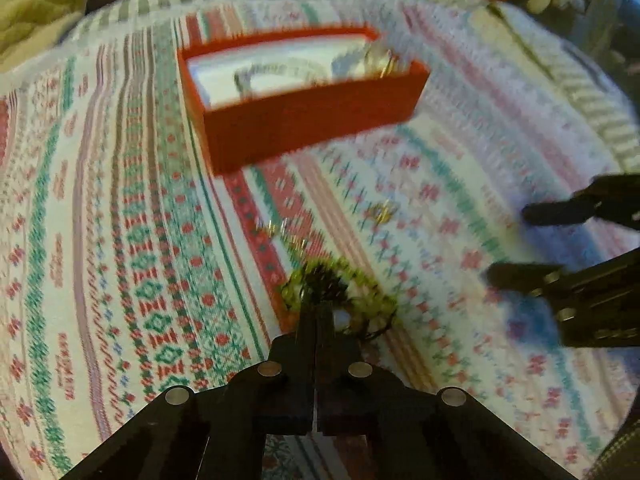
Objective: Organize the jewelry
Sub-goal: 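Grasp the green beaded pendant with the left tool and lift it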
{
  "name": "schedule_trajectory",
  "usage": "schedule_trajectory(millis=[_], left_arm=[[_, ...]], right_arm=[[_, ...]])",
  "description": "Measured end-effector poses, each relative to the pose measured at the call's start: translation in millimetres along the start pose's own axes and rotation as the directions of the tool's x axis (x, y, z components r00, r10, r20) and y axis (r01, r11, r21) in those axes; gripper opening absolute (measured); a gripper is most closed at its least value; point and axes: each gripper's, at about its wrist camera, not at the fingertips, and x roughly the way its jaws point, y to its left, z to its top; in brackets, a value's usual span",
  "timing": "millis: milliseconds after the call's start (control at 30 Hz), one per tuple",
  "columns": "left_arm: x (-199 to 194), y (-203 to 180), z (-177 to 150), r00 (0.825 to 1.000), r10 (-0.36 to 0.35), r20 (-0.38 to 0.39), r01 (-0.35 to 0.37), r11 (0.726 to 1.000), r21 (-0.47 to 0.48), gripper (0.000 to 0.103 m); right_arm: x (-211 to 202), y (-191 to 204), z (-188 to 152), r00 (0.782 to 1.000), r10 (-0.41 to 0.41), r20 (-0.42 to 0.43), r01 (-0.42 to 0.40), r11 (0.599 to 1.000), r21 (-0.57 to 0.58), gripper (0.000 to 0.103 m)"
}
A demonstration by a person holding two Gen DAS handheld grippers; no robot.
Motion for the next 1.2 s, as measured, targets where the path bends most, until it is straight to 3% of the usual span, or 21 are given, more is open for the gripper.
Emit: schedule_trajectory(millis=[100,267,367,500,567,767,900,967,1200], left_arm=[[-15,0,5,0.999,-0.018,0.04,0.018,1.0,0.002,0.0],[-8,7,5,1.0,-0.022,0.01,0.022,1.0,0.004,0.0],[10,14,1,0.998,-0.007,-0.059,0.006,1.0,-0.018,0.012],[23,18,-1,0.996,-0.01,-0.084,0.007,1.0,-0.029,0.014],[29,18,-1,0.996,-0.016,-0.089,0.014,1.0,-0.02,0.025],[43,13,3,0.997,-0.003,-0.073,0.006,0.999,0.046,0.033],[51,4,6,0.998,0.015,-0.064,-0.007,0.993,0.12,0.028],[52,2,7,0.998,0.008,-0.068,0.001,0.991,0.131,0.004],[43,5,8,0.998,-0.006,-0.065,0.013,0.995,0.103,0.004]], right_arm=[[-1,1,2,1.0,0.003,0.005,-0.003,1.0,0.003,0.064],[-4,3,7,1.0,0.013,0.022,-0.014,1.0,0.013,0.064],[-7,5,12,0.997,0.055,0.047,-0.056,0.998,0.02,0.064],[-6,14,21,0.984,0.166,0.061,-0.168,0.985,0.032,0.064],[-4,20,24,0.983,0.176,0.054,-0.178,0.984,0.028,0.064],[0,31,31,0.984,0.17,0.048,-0.17,0.985,0.006,0.064],[4,26,32,0.987,0.158,0.037,-0.159,0.987,0.019,0.064],[6,24,33,0.987,0.156,0.033,-0.157,0.987,0.025,0.064],[4,18,33,0.988,0.151,0.039,-0.152,0.988,0.037,0.064]])
